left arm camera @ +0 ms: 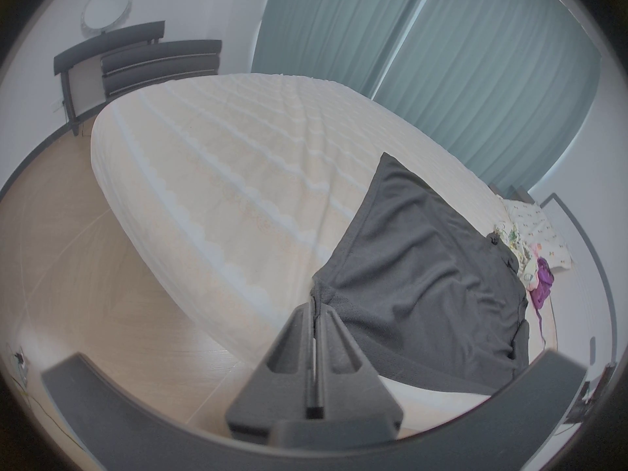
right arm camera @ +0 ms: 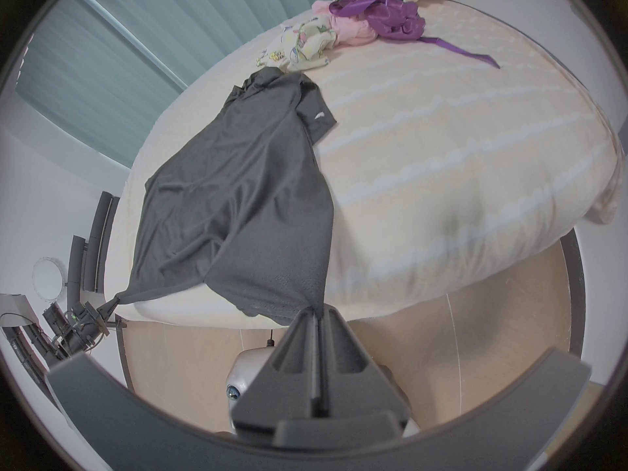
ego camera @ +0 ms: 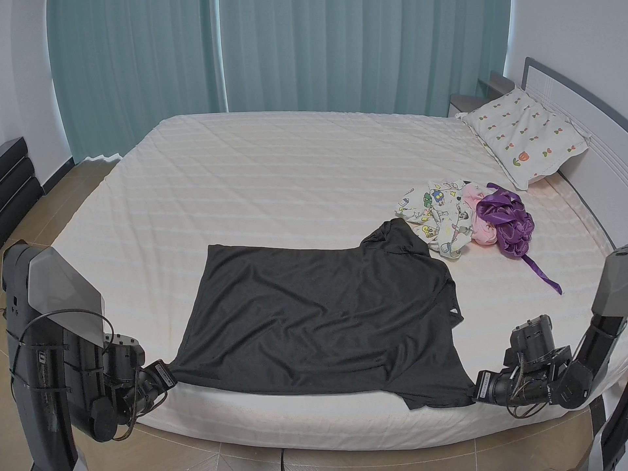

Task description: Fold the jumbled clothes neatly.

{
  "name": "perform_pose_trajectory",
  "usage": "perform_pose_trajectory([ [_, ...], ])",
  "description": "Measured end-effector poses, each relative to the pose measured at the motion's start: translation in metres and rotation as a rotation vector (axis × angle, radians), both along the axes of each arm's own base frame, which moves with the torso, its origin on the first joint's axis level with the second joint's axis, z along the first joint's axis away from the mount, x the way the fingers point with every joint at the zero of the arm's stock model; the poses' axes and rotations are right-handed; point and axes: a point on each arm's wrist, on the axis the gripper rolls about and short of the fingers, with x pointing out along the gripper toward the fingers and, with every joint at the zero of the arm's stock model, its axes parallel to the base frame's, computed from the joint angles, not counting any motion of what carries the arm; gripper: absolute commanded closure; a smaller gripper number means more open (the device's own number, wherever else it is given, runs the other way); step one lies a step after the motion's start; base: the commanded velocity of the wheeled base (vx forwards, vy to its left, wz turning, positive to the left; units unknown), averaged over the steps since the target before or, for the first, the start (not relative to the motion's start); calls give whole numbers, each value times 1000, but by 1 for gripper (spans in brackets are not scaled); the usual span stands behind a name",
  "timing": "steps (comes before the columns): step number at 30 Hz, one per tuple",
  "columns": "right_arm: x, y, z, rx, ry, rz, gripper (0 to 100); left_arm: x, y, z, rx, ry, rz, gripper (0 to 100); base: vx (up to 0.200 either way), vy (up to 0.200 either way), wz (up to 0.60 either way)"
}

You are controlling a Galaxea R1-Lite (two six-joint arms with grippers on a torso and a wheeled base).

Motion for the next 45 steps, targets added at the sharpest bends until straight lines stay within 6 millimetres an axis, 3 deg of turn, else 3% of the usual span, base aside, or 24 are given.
perform_pose_trajectory([
  [6,-21,-8,22,9,-37,-5,100,-10,1,16,45,-22,-36,100,0,0,0],
  [22,-52,-24,81,57,-238,-48,100,-13,3,65,32,-236,-25,100,0,0,0],
  [30,-73,-29,104,67,-211,-32,100,-15,3,71,34,-259,-25,100,0,0,0],
  [33,-75,-29,113,81,-248,-30,100,-20,2,66,51,-180,-41,100,0,0,0],
  [45,-72,-29,111,43,-233,20,100,-34,-2,62,112,-32,-120,100,0,0,0],
])
